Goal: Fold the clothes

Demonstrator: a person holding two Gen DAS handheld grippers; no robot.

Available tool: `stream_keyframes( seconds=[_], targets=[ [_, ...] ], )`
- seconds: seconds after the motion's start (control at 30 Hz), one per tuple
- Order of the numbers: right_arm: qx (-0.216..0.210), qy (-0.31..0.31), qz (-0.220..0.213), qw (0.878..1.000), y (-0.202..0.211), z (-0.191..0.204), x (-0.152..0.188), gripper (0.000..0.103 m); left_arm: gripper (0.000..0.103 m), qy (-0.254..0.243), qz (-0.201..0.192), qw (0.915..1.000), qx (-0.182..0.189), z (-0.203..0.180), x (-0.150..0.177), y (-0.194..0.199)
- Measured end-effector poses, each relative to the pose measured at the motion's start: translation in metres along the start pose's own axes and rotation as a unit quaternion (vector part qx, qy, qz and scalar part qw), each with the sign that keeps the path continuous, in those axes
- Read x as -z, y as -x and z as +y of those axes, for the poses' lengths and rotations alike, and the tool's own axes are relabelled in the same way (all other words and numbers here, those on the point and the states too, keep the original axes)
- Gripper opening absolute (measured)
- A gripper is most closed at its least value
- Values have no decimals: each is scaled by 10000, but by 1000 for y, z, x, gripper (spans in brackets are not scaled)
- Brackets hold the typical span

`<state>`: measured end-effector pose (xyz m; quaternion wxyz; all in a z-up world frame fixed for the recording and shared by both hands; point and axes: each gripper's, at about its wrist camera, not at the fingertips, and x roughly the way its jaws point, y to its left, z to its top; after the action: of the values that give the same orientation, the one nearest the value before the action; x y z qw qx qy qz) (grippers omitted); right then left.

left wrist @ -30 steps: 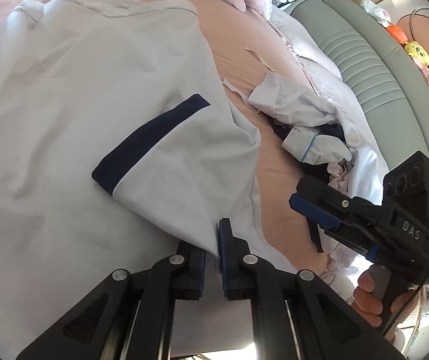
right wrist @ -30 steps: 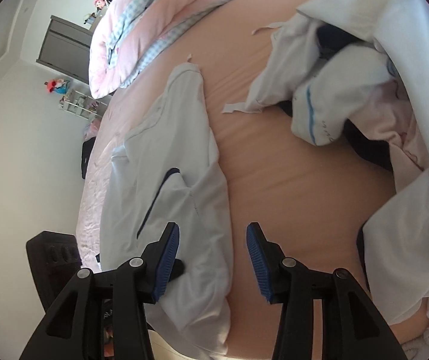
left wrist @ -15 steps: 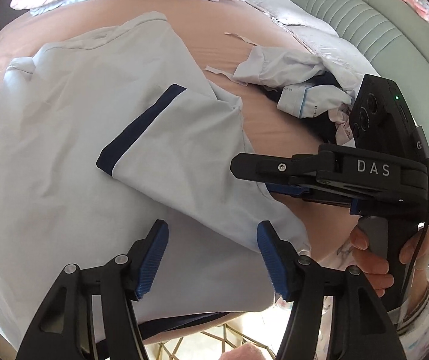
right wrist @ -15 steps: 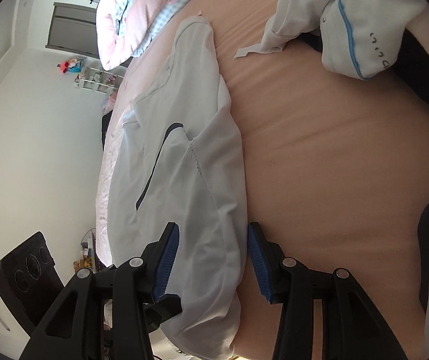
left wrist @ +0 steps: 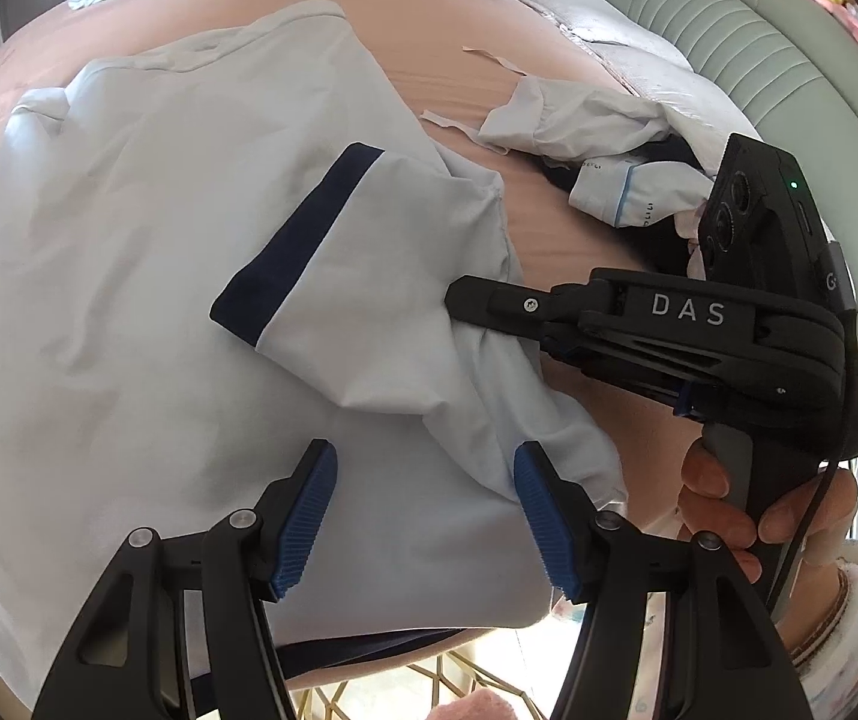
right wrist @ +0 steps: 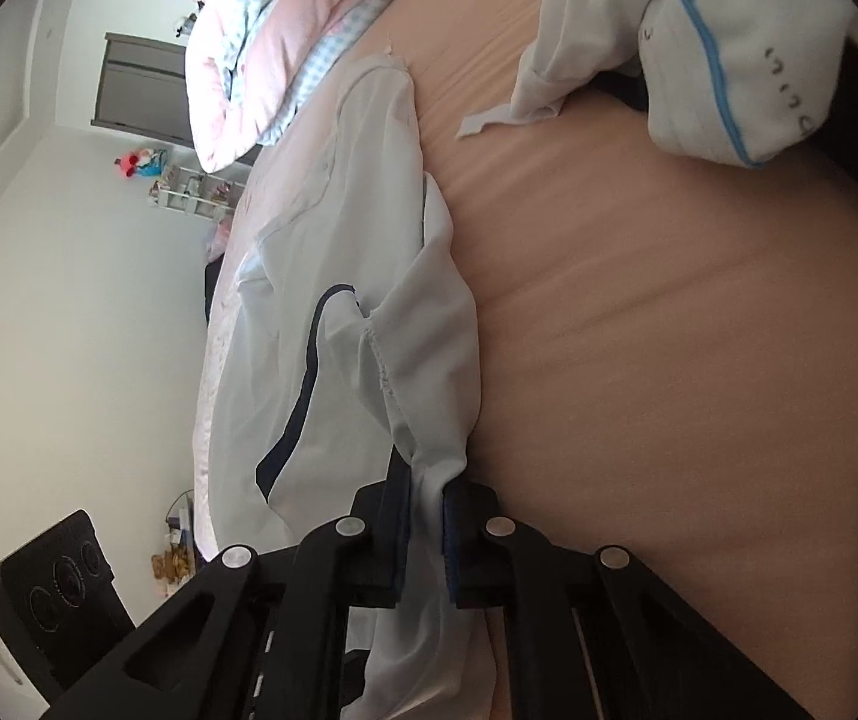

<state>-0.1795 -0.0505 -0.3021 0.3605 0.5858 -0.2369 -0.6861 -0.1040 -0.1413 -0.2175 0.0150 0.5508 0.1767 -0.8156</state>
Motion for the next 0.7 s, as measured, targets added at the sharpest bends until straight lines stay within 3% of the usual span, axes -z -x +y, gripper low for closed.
stream_keyframes(
  seconds=[0.2, 0.37, 0.53, 0.7],
  targets=[
    [170, 223, -409, 9988, 22, 8, -2, 7, 59, 18, 50, 9998, 188, -8, -6, -3],
    [118, -84, -643, 9978, 33, 1, -8, 6, 59, -44, 116, 9992, 383, -19, -10, -7],
    [-61, -357, -238, 9991, 30, -14, -13, 11, 59, -329, 152, 9992, 167, -28, -6, -10],
    [-311, -803, -91, 9962, 34, -34, -9, 16, 59, -232, 205, 9992, 265, -24, -5, -11]
  ],
)
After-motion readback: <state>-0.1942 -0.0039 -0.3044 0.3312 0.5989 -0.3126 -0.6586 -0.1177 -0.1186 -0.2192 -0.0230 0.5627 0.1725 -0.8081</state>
